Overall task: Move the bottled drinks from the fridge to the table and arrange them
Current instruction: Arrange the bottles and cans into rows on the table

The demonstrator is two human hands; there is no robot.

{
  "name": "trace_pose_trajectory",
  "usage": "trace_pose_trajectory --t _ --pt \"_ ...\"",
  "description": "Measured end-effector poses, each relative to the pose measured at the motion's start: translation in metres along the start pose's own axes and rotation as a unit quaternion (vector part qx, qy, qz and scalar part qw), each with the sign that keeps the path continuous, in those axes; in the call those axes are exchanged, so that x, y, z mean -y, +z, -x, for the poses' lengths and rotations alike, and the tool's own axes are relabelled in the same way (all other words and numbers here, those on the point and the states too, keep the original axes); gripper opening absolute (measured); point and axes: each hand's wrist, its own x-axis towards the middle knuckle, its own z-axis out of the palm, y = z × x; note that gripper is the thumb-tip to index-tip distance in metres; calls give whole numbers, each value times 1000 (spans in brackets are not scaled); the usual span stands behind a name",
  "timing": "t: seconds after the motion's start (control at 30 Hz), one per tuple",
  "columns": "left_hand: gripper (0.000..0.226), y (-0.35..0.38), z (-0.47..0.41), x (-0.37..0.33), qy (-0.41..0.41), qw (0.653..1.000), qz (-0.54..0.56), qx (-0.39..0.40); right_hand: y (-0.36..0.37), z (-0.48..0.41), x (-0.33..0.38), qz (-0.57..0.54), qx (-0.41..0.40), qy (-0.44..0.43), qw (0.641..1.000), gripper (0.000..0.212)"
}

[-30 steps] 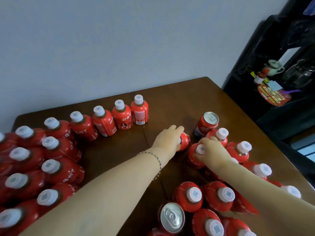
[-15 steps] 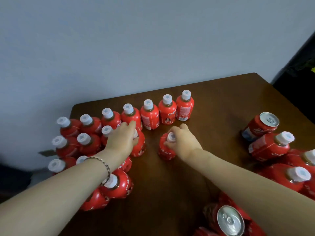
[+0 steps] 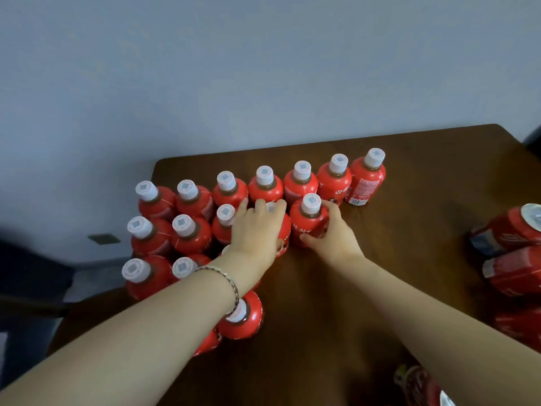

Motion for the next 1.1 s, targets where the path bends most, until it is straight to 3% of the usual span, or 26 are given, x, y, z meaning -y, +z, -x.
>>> trace_pose_trajectory --t 0.3,0.47,0.5,0.6,0.63,0.67,0.73,0.77,0.83,1.0,1.1 --pt "53 0 -2 8 34 999 15 -14 6 -5 -1 2 -20 -4 1000 67" --pt "57 -8 -5 6 12 998 49 31 1 -11 -2 27 10 -28 999 70" --pt "57 -13 -8 7 11 998 68 17 1 -11 -3 28 15 -27 999 74" --pt "57 -26 -36 16 16 981 100 -166 5 -12 -5 -18 34 -8 999 94" --pt "56 -33 -50 21 19 975 117 -188 5 -13 -5 -43 39 15 998 98" --pt "56 -42 -64 27 7 977 158 -144 5 -15 -4 -66 42 43 996 98" --pt "66 -50 -92 40 -32 974 220 47 5 -19 -4 -90 44 79 992 90" --pt "71 -50 -103 44 -34 970 205 129 6 -21 -4 -94 43 86 991 87" --pt "71 -44 -113 47 2 967 137 217 7 -24 -4 -95 42 97 990 85" --pt "50 -25 -118 50 17 972 138 188 6 -27 -2 -79 38 102 991 81" --pt "49 -21 -119 51 31 974 112 192 5 -26 -2 -69 43 100 992 80"
